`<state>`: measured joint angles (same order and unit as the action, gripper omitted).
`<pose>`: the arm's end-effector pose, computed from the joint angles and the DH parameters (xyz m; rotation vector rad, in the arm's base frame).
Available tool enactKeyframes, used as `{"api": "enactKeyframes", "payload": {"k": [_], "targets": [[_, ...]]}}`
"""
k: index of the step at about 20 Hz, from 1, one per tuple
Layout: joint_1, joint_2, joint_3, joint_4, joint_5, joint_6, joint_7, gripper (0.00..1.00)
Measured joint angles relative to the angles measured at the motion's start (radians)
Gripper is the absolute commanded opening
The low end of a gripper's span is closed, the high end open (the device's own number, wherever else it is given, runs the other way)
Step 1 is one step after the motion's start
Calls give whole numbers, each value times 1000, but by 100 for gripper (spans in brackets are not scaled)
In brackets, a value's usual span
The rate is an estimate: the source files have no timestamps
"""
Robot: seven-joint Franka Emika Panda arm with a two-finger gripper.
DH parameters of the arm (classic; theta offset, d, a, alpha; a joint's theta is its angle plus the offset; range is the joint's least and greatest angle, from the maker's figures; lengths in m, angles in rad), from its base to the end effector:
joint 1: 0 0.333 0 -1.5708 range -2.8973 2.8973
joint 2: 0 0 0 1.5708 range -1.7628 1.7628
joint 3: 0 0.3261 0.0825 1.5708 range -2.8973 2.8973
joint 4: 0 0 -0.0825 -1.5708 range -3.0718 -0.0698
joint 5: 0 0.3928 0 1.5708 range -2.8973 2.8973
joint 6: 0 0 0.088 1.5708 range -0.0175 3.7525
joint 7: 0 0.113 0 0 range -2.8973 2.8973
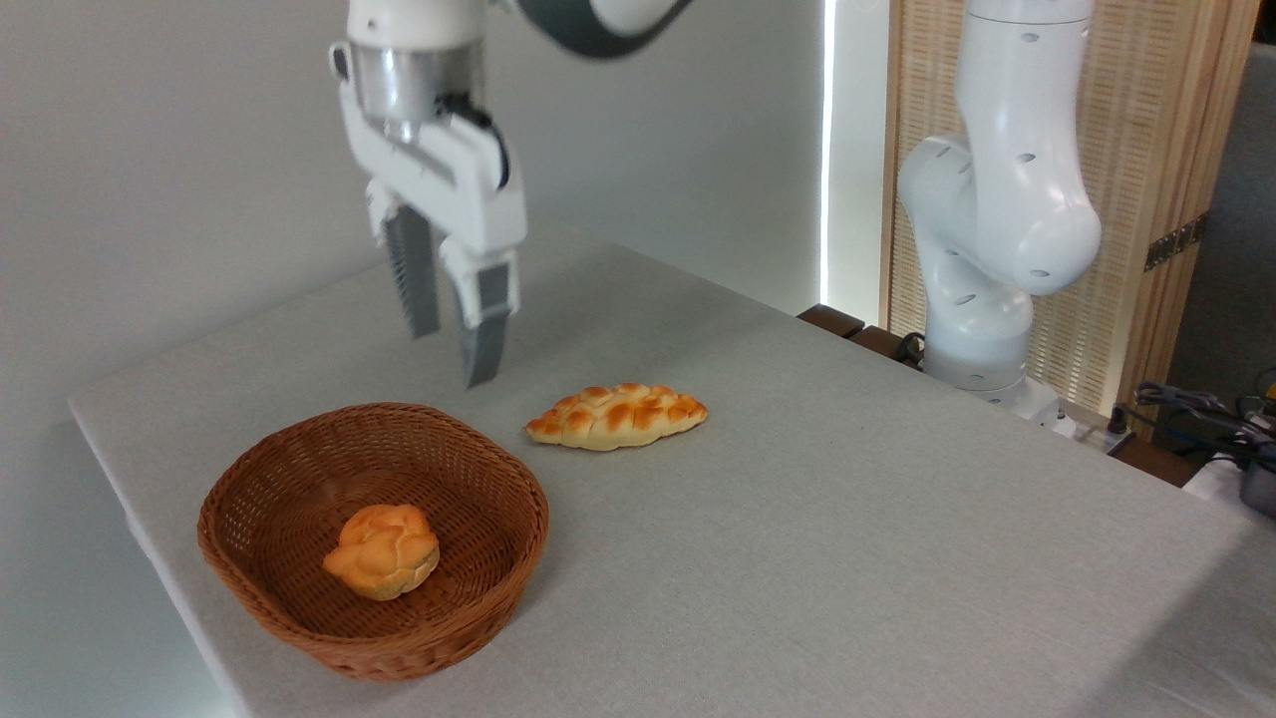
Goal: Put bread into the basket
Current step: 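Open the gripper to release the bun and lift away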
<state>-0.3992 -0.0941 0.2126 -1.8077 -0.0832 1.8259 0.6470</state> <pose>0.5426 -0.1052 0.5880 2.8097 -1.2159 0.1996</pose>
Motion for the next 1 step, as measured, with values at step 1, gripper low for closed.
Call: {"api": "enactKeyframes", "payload": {"k": [1], "targets": [[0,-8,0,16,1,-53,0,100]]}}
